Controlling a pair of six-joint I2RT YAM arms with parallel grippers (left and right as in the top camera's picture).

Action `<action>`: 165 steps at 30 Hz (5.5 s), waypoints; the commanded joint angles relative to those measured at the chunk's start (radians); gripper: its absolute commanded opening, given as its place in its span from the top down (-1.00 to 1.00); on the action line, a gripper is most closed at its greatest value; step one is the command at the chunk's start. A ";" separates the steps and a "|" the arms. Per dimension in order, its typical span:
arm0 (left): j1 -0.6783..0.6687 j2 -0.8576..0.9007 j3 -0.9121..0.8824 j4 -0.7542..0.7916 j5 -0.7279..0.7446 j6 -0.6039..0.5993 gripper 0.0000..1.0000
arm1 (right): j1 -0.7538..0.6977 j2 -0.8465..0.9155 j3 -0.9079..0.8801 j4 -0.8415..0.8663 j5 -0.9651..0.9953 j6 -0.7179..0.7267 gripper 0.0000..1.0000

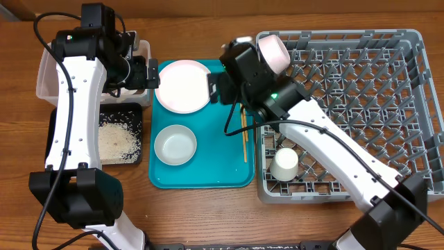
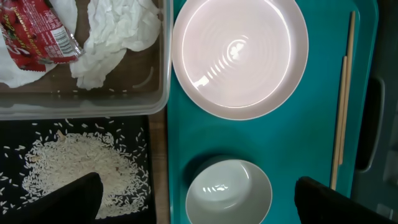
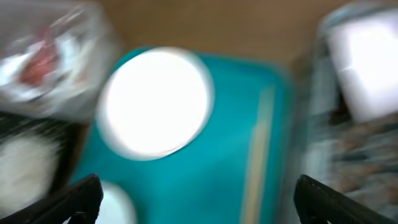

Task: Sort waste into correct bins and load items into the dishwasher
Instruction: 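Move right gripper to the pale green bowl and grasp its rim, then carry the green bowl into the rack and release it on its side, then reach right gripper to the white plate's edge and grasp it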

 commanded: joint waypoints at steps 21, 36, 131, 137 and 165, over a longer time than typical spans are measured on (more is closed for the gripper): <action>-0.001 0.005 0.018 0.000 -0.006 -0.010 -1.00 | 0.072 0.066 -0.317 0.237 -0.314 0.335 -0.38; -0.001 0.005 0.018 0.000 -0.006 -0.010 -1.00 | 0.106 0.274 -0.301 0.318 -0.404 0.400 0.33; -0.001 0.005 0.018 0.000 -0.006 -0.010 -1.00 | -0.042 0.291 0.069 -0.592 0.681 0.409 -0.50; -0.001 0.005 0.018 0.000 -0.006 -0.010 -1.00 | -0.042 0.290 0.158 -0.645 0.605 0.398 -0.72; -0.001 0.005 0.018 0.000 -0.006 -0.010 -1.00 | -0.041 0.289 0.356 -0.519 0.284 0.352 -1.00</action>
